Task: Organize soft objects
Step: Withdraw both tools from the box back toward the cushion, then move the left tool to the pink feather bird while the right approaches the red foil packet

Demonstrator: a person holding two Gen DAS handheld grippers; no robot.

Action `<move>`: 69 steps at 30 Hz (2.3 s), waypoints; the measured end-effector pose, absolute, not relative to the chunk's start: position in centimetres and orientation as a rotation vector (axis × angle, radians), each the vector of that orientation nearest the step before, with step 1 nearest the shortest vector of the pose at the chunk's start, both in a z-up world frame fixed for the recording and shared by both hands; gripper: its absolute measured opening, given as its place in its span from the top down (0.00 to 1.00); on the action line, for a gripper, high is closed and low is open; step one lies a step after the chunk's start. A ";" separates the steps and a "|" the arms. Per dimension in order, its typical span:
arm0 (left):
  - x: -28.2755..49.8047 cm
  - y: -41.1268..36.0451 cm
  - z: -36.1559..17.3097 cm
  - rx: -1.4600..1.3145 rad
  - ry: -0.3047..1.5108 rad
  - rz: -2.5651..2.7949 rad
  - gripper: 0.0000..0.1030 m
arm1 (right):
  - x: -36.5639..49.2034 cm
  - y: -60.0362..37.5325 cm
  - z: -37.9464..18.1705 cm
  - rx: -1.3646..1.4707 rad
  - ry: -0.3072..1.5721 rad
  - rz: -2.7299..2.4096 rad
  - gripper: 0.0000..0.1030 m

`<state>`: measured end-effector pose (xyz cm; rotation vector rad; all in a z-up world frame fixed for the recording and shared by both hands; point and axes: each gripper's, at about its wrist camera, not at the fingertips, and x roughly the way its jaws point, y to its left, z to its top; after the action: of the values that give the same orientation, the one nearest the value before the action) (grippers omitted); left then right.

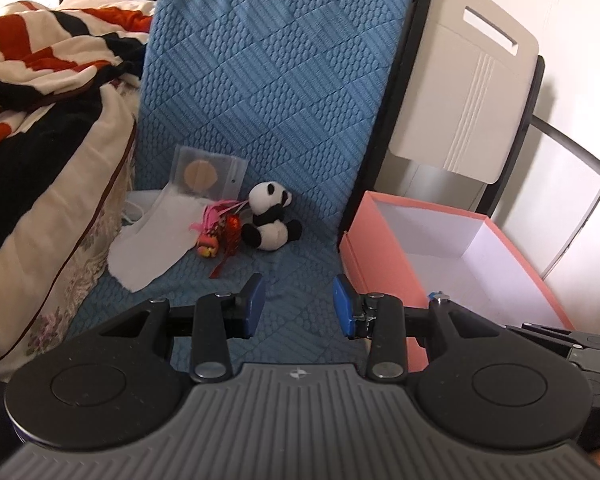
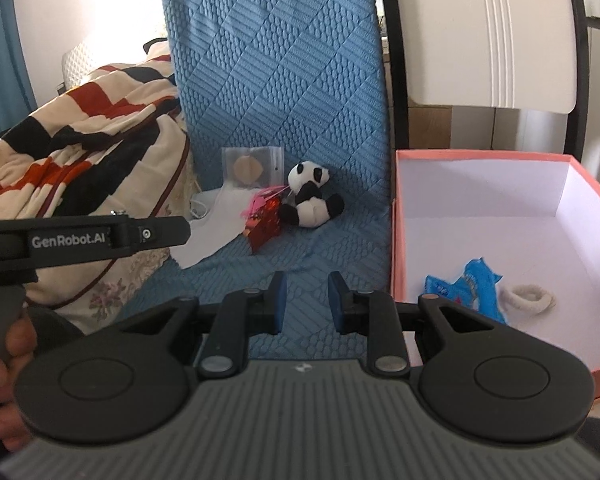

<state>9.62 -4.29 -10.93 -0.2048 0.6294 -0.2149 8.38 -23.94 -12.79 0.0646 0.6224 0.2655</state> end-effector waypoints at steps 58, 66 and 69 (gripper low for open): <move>26.9 4.4 -21.5 -0.372 0.805 -0.100 0.60 | 22.4 -16.8 -19.9 0.105 0.714 0.401 0.74; 31.6 4.9 -22.5 -0.365 0.860 -0.139 0.60 | 25.5 -14.6 -21.2 0.081 0.752 0.448 0.66; 33.7 5.5 -23.1 -0.381 0.883 -0.136 0.60 | 26.4 -14.0 -22.0 0.068 0.758 0.466 0.55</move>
<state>33.71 5.55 -23.09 -0.3811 0.8833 -0.1364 26.36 -13.96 -21.96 0.0677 0.7578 0.4661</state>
